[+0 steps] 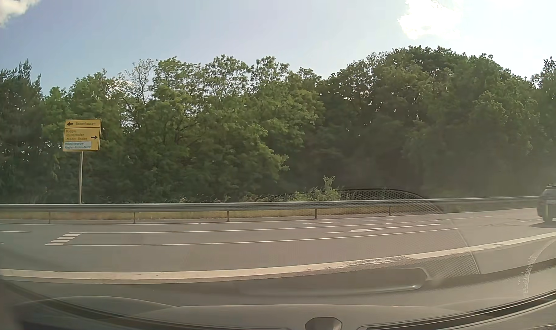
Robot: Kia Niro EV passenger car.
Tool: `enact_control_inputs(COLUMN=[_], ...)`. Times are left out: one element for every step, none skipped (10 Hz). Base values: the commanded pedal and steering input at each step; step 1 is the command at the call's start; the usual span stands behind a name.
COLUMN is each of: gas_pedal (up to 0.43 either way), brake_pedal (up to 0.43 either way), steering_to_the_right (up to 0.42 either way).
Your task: Follow the waypoints while adhering to traffic rules and regulations
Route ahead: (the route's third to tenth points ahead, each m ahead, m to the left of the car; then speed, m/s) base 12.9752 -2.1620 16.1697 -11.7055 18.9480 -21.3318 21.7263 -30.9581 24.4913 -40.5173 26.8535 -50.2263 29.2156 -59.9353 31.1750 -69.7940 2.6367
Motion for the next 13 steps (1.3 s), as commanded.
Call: enact_control_inputs(gas_pedal=[0.0,0.0,0.0,0.0,0.0,0.0,0.0,0.0,0.0,0.0,0.0,0.0,0.0], brake_pedal=[0.244,0.244,0.244,0.25,0.262,0.262,0.262,0.262,0.262,0.262,0.262,0.262,0.262], steering_to_the_right=[0.199,0.193,0.182,0.174,0.171,0.171,0.171,0.171,0.171,0.171,0.171,0.171,0.172])
